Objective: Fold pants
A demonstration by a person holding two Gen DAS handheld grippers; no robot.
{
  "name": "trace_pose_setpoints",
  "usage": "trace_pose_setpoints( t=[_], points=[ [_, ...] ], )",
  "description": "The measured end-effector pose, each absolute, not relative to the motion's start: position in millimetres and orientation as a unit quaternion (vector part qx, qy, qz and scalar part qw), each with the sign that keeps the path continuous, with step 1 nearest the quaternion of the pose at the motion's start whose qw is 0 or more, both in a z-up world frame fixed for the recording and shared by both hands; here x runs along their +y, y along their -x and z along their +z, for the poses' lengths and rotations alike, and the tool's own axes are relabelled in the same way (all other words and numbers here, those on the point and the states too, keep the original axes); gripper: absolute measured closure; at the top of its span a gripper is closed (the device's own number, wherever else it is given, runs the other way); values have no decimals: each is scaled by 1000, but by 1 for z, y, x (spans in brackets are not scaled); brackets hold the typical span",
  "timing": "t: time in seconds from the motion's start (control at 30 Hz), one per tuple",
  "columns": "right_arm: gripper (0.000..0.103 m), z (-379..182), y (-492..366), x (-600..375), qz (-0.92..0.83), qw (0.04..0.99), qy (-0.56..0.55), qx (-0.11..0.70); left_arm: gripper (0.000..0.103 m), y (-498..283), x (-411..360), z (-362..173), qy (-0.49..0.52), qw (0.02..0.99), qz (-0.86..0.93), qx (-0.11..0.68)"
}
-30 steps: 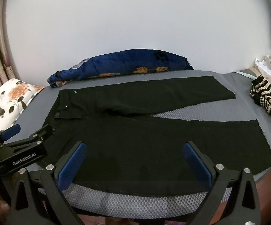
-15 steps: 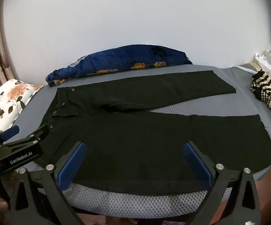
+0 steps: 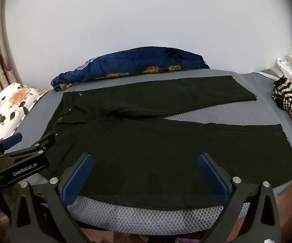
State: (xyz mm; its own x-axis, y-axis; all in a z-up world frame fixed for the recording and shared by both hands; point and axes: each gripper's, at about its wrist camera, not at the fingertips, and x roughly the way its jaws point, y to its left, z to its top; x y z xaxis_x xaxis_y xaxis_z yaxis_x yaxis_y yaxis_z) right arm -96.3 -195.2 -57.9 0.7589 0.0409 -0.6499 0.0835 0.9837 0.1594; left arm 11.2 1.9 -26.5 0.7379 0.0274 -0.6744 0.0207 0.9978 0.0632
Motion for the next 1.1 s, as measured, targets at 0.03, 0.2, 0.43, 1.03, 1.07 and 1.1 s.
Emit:
trace_pose_setpoints(
  t=[0.03, 0.2, 0.43, 1.03, 1.07, 1.1],
  points=[
    [0, -57, 96, -193, -11, 933, -89, 348, 0, -11, 2, -27, -34, 932, 2, 362],
    [0, -57, 96, -192, -9, 933, -90, 349, 0, -11, 2, -27, -33, 931, 1, 364],
    [0, -59, 97, -191, -9, 932, -90, 350, 0, -11, 1, -29, -34, 931, 1, 364],
    [0, -66, 98, -188, -7, 931, -91, 354, 0, -9, 3, -31, -38, 931, 0, 363],
    [0, -66, 98, -188, -7, 931, -91, 354, 0, -10, 1, -31, -37, 931, -1, 364],
    [0, -67, 99, -187, -7, 930, -92, 355, 0, -10, 1, -32, -37, 930, -2, 365]
  ],
)
